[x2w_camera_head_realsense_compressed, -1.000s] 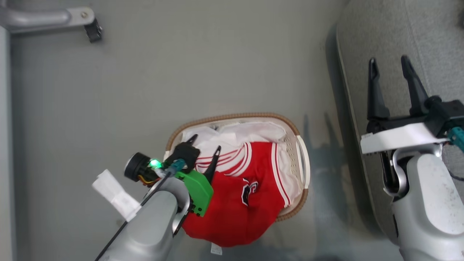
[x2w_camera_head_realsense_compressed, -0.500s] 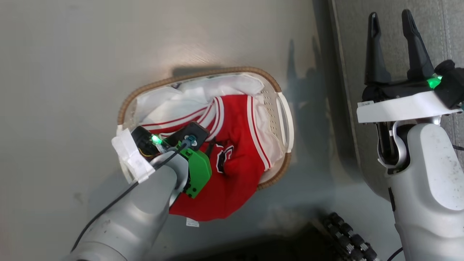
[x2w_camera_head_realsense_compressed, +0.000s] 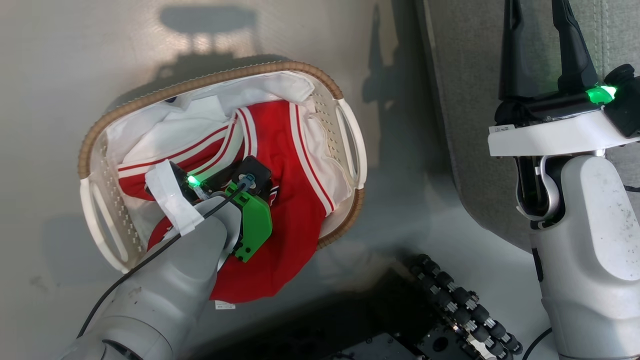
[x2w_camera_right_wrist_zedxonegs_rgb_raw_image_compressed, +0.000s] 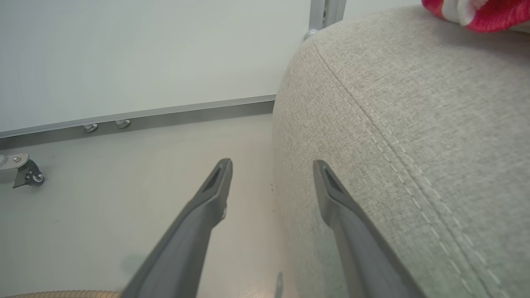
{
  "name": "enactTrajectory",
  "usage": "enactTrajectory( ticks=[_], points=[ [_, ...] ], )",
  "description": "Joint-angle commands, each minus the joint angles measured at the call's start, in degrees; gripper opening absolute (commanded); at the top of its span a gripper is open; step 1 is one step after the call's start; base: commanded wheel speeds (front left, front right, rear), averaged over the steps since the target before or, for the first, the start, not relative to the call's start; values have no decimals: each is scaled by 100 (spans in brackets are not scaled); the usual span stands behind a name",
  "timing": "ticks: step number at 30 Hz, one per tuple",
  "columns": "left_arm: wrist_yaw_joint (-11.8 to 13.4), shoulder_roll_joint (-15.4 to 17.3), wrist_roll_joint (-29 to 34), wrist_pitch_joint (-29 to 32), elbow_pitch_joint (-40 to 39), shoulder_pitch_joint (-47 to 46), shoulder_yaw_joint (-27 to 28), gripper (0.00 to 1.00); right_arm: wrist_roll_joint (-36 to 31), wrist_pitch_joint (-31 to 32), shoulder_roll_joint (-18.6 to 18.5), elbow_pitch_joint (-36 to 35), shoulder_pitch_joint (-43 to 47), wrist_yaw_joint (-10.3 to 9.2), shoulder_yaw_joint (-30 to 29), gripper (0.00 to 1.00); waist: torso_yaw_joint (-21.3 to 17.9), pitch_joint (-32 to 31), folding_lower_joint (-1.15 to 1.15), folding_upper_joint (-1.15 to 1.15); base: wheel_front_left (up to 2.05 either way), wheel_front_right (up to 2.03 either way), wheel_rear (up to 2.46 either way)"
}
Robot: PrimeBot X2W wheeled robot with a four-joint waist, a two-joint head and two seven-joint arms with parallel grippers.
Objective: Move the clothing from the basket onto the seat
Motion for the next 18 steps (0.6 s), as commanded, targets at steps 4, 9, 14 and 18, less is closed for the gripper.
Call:
enactTrajectory(
  ticks=[4,9,14,18],
  points=[
    [71,39,-31,-169,-23,-109,-92,0,40,-14,-8,27,41,-8,-34,100,-111,3,-1,69,0,0,0],
    [66,35,-92,-326,-126,-29,-184,0,-105,-14,-10,118,115,-8,-82,100,25,-279,-1,69,0,0,0],
    [53,32,-135,-594,-325,162,-260,0,-396,-14,-12,357,271,-8,-163,100,300,-881,-1,69,0,0,0],
    [35,26,-145,-698,-549,335,-322,0,-660,-14,-16,570,491,-8,-261,100,550,-1438,-1,69,0,0,0]
  ],
)
